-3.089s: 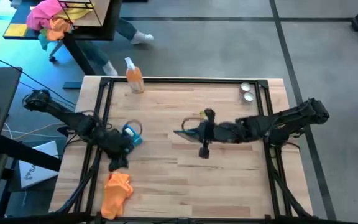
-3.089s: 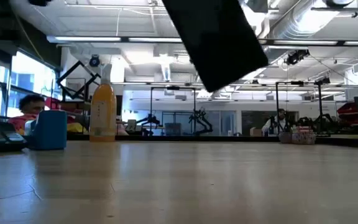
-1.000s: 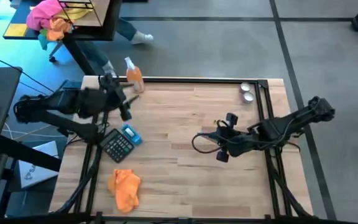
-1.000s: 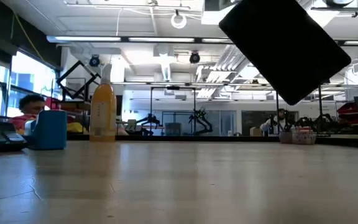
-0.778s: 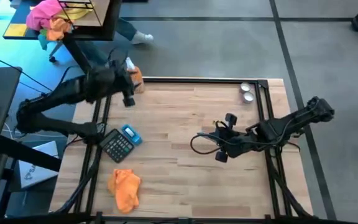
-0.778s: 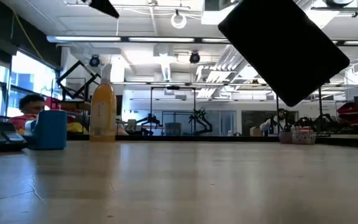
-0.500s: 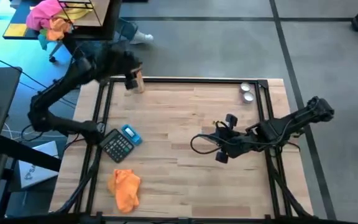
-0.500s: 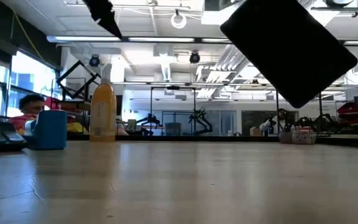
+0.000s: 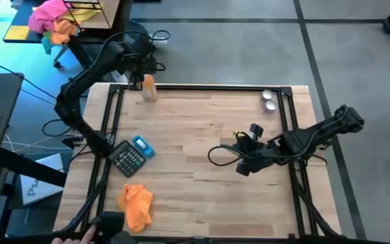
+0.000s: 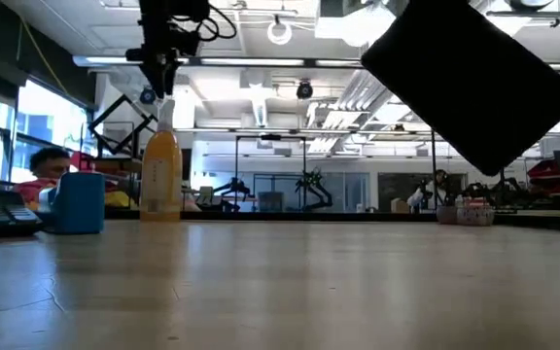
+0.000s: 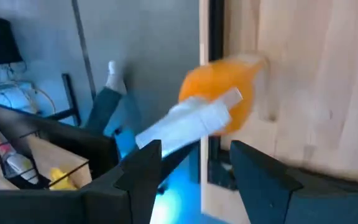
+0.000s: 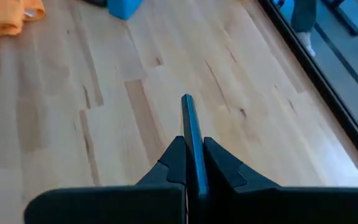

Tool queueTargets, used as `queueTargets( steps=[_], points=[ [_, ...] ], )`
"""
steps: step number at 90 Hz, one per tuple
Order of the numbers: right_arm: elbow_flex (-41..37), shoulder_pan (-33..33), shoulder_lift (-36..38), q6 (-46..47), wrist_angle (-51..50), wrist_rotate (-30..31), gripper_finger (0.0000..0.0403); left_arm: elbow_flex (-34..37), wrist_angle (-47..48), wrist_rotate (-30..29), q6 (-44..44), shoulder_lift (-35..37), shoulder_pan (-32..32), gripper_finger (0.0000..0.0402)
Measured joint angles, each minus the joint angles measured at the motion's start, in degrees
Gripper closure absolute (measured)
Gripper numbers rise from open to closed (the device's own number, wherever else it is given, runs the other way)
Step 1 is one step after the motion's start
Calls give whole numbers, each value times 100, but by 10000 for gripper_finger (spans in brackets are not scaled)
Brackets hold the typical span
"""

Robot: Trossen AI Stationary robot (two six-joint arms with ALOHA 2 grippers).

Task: Apply microfiber cloth
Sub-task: Spray the blue phone using the orange spray bottle

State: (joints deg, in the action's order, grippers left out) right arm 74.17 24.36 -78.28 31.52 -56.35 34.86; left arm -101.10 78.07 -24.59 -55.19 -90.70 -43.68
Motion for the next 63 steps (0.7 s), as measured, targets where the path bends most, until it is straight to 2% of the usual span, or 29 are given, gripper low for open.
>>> queueTargets(
  steps=[13,38,63],
  points=[
    [0,2,2,35,-50,51,403,0,4,-381,-866,-11,0,228],
    [0,17,2,107,-49,50,403,0,-1,-248,-3140,-84,106,228],
    [0,17,2,110,-38,-25,403,0,-22,-969,-3349,-654,286,228]
  ],
)
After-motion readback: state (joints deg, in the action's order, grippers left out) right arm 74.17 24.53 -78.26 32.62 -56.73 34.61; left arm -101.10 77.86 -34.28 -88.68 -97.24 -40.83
